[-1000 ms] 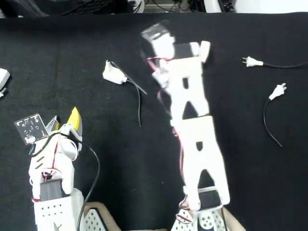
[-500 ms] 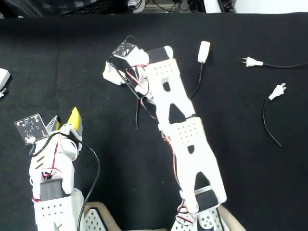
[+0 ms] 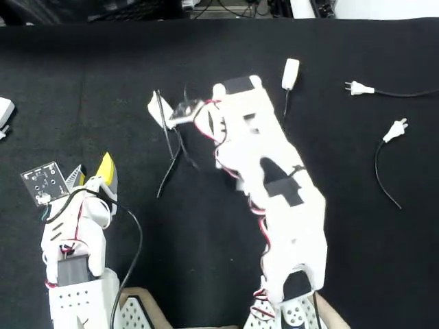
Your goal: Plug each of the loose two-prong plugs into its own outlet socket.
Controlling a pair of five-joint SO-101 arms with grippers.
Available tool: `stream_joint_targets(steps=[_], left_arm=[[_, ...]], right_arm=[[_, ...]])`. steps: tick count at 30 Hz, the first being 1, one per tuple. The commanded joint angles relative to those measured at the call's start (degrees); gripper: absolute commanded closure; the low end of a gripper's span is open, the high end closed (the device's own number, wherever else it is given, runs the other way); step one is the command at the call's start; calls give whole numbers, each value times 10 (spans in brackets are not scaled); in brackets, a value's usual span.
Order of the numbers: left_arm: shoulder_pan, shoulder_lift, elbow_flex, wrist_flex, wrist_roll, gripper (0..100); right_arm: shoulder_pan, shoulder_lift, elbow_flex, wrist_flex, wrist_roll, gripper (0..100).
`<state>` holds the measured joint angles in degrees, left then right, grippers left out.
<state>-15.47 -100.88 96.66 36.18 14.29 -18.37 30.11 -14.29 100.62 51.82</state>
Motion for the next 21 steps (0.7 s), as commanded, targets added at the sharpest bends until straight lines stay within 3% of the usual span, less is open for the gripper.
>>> stream_joint_targets(steps=[1, 11, 21], left_arm=[[-3, 2, 9, 4, -1, 776], [-5, 2, 9, 4, -1, 776], [-6, 2, 9, 4, -1, 776]], right_arm=[[-37, -56, 51, 2, 10, 986], [-122, -90, 83, -3, 4, 987], [-132, -67, 98, -133, 4, 987]])
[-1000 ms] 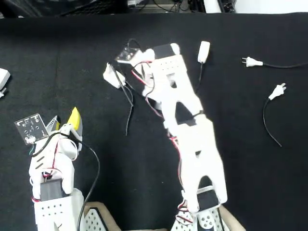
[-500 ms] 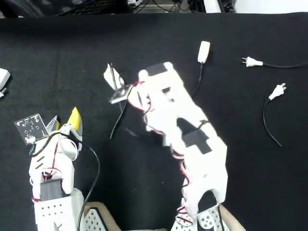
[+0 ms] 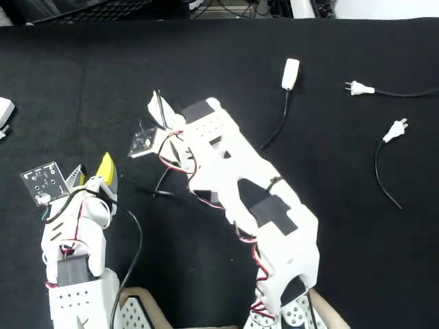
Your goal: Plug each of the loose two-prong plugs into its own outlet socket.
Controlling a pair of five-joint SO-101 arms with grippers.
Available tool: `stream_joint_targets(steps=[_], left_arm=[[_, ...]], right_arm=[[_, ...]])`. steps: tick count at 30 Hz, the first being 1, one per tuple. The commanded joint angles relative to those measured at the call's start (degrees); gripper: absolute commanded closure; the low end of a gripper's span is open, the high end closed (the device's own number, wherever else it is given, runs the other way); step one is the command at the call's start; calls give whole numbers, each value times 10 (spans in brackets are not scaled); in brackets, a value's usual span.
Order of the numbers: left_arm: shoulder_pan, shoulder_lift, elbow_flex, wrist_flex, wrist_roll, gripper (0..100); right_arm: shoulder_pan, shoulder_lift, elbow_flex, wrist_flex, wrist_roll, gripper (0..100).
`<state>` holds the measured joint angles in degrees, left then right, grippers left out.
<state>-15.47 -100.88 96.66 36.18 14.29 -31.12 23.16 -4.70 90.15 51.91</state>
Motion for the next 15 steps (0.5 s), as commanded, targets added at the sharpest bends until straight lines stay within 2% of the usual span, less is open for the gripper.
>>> stream_joint_targets(steps=[1, 7, 15], left_arm=[[-6, 2, 9, 4, -1, 776], [-6, 2, 9, 4, -1, 776], [-6, 2, 9, 4, -1, 776]], right_arm=[[-4, 12, 5, -38, 4, 987], [7, 74, 3, -88, 3, 983], [12, 95, 1, -68, 6, 983]])
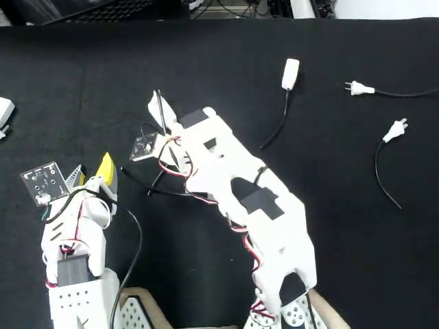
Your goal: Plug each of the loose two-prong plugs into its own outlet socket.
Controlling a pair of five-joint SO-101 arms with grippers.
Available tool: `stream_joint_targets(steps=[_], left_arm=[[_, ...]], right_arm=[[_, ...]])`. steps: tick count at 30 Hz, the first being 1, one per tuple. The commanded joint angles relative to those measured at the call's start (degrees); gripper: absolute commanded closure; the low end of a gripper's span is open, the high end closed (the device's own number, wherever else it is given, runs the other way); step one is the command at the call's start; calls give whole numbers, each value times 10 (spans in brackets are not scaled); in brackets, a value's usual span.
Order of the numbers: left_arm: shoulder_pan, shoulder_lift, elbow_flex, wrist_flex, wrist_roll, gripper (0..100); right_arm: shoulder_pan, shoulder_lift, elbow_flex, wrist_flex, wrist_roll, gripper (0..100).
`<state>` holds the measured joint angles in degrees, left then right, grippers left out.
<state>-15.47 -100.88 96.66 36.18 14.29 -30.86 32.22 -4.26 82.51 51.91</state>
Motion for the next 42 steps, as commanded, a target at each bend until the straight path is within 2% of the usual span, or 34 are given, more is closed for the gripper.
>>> stream_joint_targets(steps=[1, 4, 10, 30, 32, 37, 39, 42], left_arm=[[-6, 2, 9, 4, -1, 776], [-6, 2, 9, 4, -1, 776], [-6, 2, 9, 4, -1, 776], [-6, 2, 9, 4, -1, 776], [-6, 2, 9, 4, -1, 776], [-6, 2, 9, 4, -1, 776], [-6, 2, 9, 4, -1, 776], [-6, 2, 9, 4, -1, 776]], right_arm=[[6, 4, -7, 19, 6, 982], [2, 4, -31, 51, 6, 962], [3, 4, -61, 84, 6, 835], [-62, 7, -93, 98, 16, 848], [-55, 7, -85, 115, 47, 806], [-4, 4, -83, 126, 76, 625], [4, 4, -83, 126, 80, 615], [2, 5, -82, 122, 78, 652]])
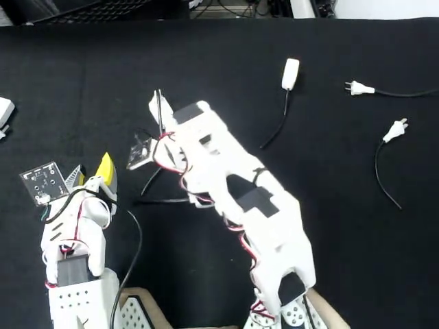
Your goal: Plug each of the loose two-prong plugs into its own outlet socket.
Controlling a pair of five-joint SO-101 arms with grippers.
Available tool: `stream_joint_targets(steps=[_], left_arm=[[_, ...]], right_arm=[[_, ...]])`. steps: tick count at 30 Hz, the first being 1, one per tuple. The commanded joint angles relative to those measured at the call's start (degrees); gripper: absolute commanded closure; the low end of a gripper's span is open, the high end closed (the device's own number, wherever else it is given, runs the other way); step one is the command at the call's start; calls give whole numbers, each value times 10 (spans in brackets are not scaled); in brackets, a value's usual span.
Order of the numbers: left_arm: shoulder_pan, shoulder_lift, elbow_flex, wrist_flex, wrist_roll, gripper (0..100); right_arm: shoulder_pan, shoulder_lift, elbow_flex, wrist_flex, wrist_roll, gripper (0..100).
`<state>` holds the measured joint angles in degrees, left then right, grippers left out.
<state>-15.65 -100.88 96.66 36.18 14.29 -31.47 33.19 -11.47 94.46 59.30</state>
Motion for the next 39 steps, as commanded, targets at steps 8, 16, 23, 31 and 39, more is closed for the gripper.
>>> stream_joint_targets(steps=[8, 16, 23, 31, 39], left_arm=[[-4, 2, 9, 4, -1, 776], [-4, 2, 9, 4, -1, 776], [-5, 2, 9, 4, -1, 776], [-6, 1, 9, 4, -1, 776], [-36, -2, 9, 4, -1, 776]], right_arm=[[-51, -7, -28, 1, 1, 748], [-97, -1, -104, 26, -28, 747], [-126, 4, -87, -39, -62, 747], [-134, 73, -103, -63, -62, 747], [-148, 107, -109, -62, -63, 747]])
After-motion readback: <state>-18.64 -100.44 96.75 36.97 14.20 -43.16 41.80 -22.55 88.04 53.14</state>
